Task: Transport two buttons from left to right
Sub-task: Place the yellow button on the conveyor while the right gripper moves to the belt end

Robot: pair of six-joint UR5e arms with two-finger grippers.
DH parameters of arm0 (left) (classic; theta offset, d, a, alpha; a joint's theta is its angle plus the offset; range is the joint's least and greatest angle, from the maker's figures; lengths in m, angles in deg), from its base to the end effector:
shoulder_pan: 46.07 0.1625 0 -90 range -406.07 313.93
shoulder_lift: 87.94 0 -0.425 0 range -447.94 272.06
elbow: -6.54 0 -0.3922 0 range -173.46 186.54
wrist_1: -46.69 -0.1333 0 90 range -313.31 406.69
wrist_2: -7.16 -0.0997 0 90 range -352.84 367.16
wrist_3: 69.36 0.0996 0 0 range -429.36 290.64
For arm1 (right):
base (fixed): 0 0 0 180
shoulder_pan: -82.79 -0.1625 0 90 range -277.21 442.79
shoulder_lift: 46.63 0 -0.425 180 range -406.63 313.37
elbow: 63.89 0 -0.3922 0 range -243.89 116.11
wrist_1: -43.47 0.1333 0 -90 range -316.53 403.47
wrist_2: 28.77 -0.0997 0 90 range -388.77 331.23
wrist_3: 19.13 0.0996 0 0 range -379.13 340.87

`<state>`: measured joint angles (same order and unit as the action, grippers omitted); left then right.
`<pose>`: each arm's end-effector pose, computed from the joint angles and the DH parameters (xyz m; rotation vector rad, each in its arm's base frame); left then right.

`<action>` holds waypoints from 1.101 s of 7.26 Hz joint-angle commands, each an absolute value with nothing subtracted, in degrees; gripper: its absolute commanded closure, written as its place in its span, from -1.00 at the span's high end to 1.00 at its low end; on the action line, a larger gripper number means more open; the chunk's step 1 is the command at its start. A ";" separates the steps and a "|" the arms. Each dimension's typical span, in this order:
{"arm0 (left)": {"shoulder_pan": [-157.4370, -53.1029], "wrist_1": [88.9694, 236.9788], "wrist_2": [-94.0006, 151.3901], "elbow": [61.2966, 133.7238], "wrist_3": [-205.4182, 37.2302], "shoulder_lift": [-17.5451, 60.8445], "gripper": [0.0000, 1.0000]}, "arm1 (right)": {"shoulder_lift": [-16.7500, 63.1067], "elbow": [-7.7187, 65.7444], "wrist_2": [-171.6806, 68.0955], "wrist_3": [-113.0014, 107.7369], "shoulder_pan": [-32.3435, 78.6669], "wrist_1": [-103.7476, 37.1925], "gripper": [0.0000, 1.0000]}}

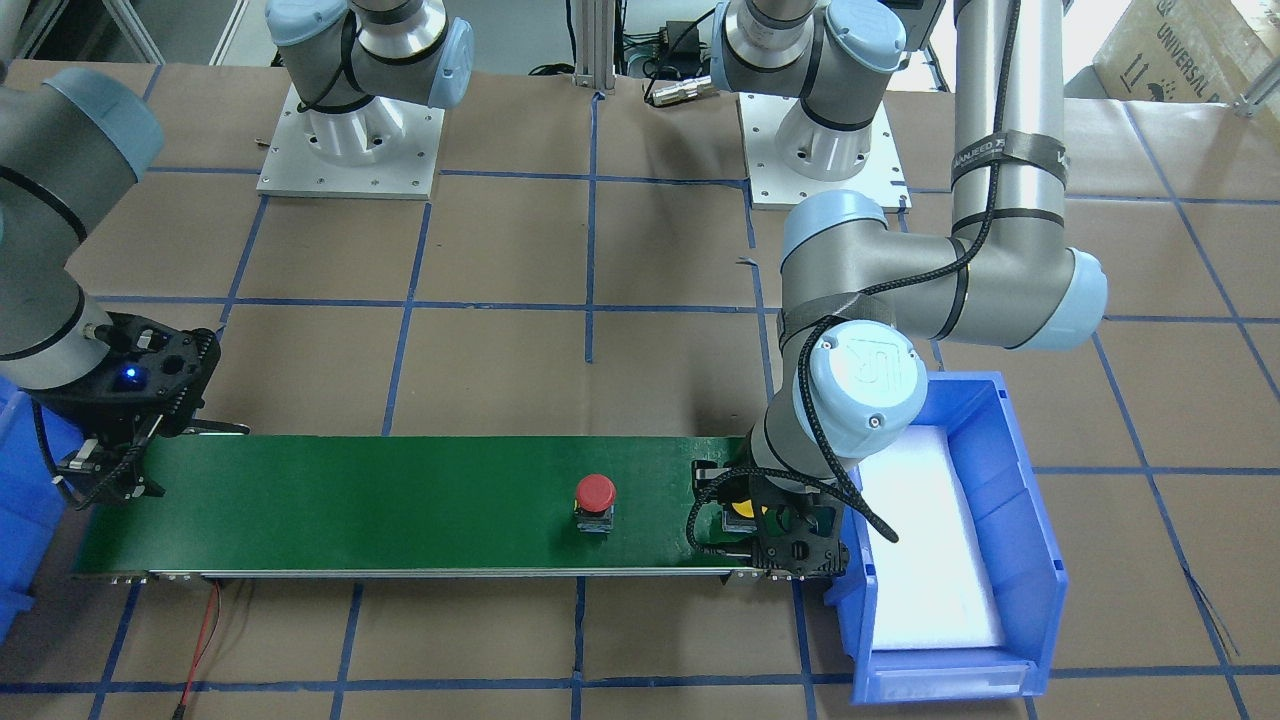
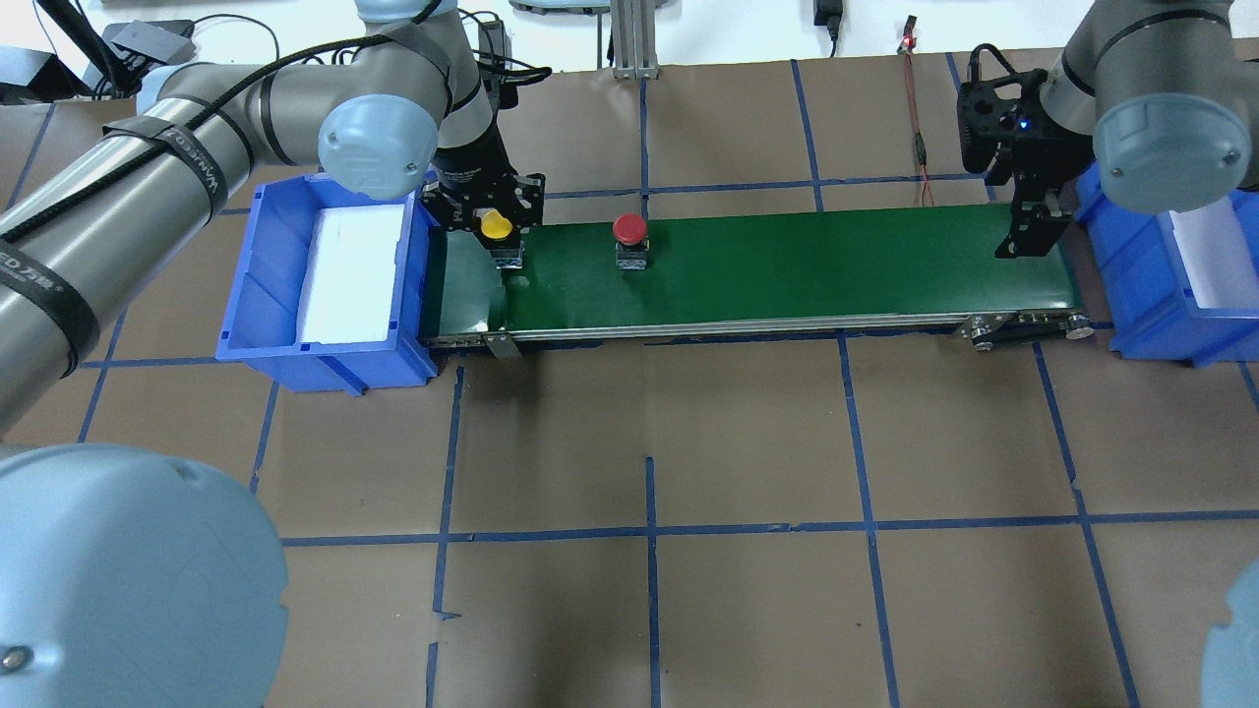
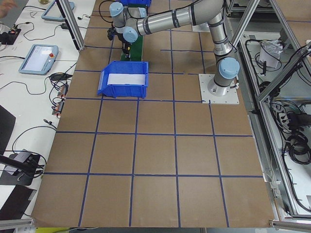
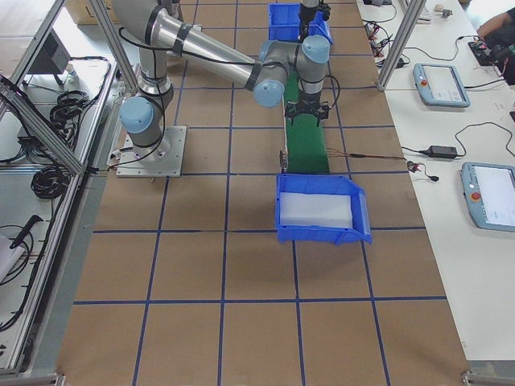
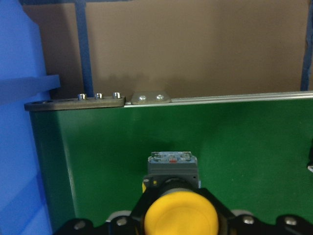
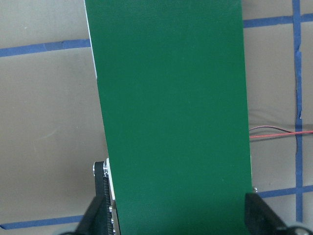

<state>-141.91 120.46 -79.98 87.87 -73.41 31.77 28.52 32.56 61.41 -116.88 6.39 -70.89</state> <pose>-0.2055 -0.6502 0.2833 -0.0451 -3.0958 -0.1362 -0.0069 -0.5942 0.3367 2.0742 -2.2977 0.0426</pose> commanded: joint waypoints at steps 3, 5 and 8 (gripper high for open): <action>-141.61 121.05 -79.76 86.52 -73.58 30.89 1.00 | 28.52 32.08 60.79 -116.69 6.86 -70.70 0.99; -140.13 122.27 -80.28 83.64 -73.06 29.66 1.00 | 28.34 32.43 60.70 -116.78 6.86 -70.79 0.99; -132.59 131.48 -80.64 83.52 -63.88 20.47 1.00 | 28.52 32.17 60.62 -116.78 6.86 -70.62 0.95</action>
<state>-136.20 128.14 -80.55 83.01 -68.74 25.11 28.51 32.30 60.68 -116.75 6.85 -70.74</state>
